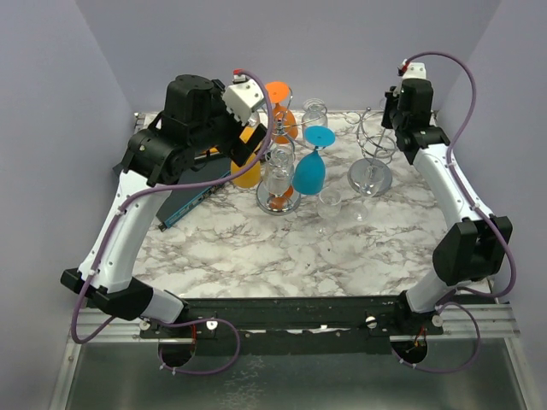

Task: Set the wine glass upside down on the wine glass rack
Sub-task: Adjust the wine rack at the center of the board.

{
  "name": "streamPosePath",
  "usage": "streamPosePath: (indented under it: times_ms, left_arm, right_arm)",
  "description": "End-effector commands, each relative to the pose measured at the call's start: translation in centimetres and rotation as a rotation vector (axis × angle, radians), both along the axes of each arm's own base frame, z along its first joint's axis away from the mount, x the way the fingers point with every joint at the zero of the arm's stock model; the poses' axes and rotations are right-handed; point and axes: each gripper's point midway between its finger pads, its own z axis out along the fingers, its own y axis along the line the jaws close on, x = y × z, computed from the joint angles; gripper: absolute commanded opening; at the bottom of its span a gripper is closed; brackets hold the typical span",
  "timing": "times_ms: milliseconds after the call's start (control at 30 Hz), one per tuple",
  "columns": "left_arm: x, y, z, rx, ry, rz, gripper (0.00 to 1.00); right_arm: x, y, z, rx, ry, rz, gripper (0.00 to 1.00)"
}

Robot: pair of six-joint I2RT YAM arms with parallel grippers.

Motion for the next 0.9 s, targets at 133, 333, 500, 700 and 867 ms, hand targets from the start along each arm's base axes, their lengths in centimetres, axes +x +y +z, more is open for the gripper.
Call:
streamPosePath:
  times_ms: [133,333,500,700,867]
  left_arm:
    - [-1.1,1.2,-0.6,0.048,-0.002,0.004,0.99]
    - [-1.5,1.0,-1.2,0.050,0.013,-0.014,0.99]
    - [-1.6,1.2,-1.3,0.058,0.015,-0.016,0.99]
    - [-1.8,1.1,-1.5,0.060,0.021,-0.025,0.99]
    - [-2.0,1.0,-1.6,0.057,0.025,-0.039,0.99]
  right_arm:
    - [0.0,-2.1,2.7,-0.100,-0.099,0.036,0.02]
    - [-0.5,-2.6,5.0,-0.143,-0.141,0.173,0.00]
    - [-0.5,-1.3,5.9,-0.198,-0.134,0.307,0.00]
    - [-1.2,-0.7,7.6,-0.247,-0.171,0.372,0.00]
    - [-1.9,-0.3,6.5,-0.295,-0.156,0.424,0.00]
